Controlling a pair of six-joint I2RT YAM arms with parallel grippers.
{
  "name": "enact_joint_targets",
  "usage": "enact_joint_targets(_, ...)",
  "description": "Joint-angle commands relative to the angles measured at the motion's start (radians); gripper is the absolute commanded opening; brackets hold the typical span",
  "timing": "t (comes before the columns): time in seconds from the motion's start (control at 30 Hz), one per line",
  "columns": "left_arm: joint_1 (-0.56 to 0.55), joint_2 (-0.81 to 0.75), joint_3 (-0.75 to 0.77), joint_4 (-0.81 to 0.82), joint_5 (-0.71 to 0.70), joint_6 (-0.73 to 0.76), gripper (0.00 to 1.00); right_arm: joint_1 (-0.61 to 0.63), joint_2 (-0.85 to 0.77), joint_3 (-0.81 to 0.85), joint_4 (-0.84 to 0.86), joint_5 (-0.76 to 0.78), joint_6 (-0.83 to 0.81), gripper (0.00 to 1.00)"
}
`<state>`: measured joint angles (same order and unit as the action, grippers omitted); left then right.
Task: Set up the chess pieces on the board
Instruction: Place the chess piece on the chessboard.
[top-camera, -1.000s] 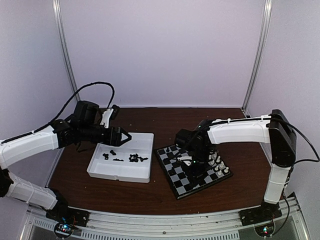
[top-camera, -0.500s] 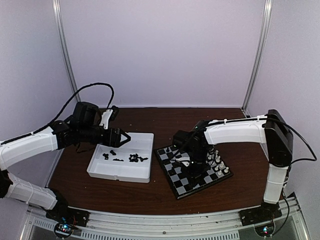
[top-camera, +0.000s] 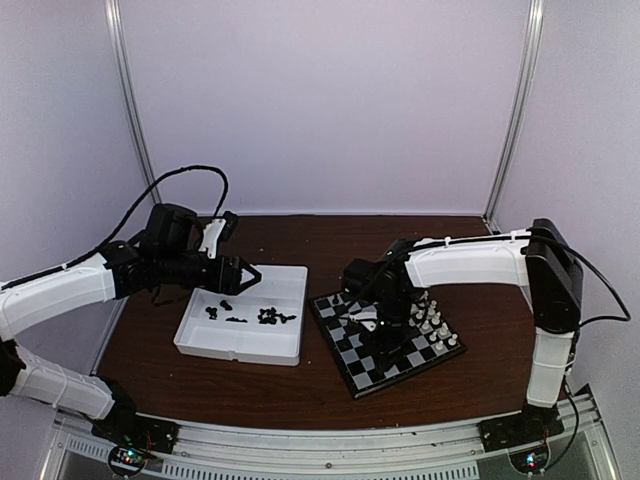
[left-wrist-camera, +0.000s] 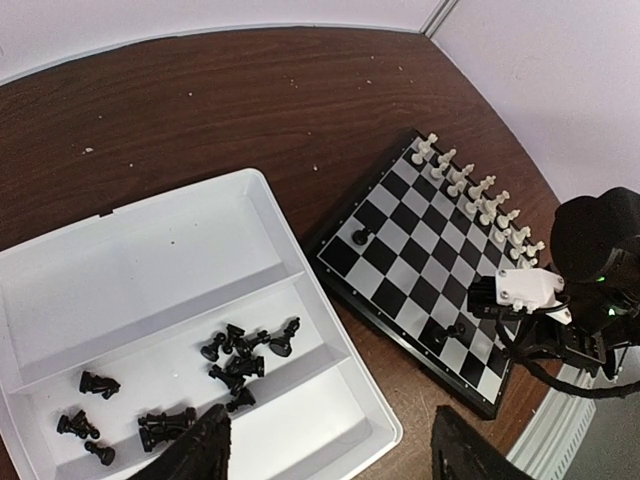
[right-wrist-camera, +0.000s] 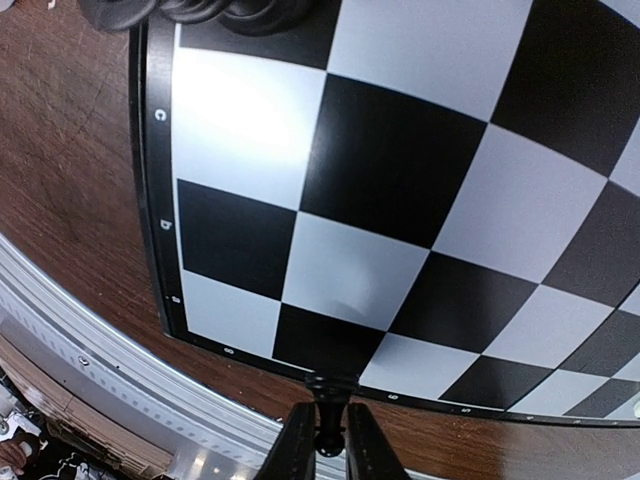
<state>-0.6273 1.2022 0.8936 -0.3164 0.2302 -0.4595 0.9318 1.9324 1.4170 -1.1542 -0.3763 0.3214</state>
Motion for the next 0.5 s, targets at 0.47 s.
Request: enact_joint_targets(0.47, 0.006, -0.011, 0.001, -0.012, -0.021, 0.035, 0.68, 0.007, -0.002, 0.029, -0.011, 0.05, 0.006, 0.29)
